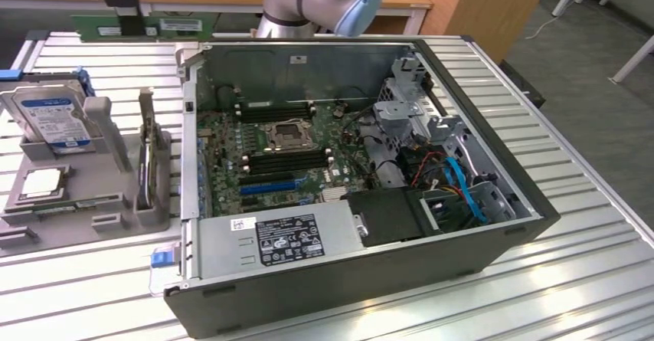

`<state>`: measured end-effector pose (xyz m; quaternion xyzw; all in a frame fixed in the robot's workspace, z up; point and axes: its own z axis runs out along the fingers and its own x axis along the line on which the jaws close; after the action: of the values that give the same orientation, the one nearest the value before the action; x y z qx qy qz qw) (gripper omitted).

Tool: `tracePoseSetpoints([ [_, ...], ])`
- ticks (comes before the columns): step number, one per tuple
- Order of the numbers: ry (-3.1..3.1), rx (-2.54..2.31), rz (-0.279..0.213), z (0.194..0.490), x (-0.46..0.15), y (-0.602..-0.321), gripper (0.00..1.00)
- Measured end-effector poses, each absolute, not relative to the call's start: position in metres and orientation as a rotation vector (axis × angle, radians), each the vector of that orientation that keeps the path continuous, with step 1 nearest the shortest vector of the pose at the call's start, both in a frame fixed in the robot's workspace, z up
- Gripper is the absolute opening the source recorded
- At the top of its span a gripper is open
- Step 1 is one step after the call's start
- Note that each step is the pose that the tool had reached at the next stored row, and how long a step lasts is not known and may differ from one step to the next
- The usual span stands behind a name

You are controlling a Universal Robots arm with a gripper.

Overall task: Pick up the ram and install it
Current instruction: 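Pick up the ram and move it above insertion slot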

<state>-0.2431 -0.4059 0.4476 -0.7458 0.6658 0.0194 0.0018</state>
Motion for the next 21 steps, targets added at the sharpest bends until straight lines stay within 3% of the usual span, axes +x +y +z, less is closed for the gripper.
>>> tracePoseSetpoints([
  [21,2.089,-2.339,0.013,0.448,-0.205,-0.406,0.14],
])
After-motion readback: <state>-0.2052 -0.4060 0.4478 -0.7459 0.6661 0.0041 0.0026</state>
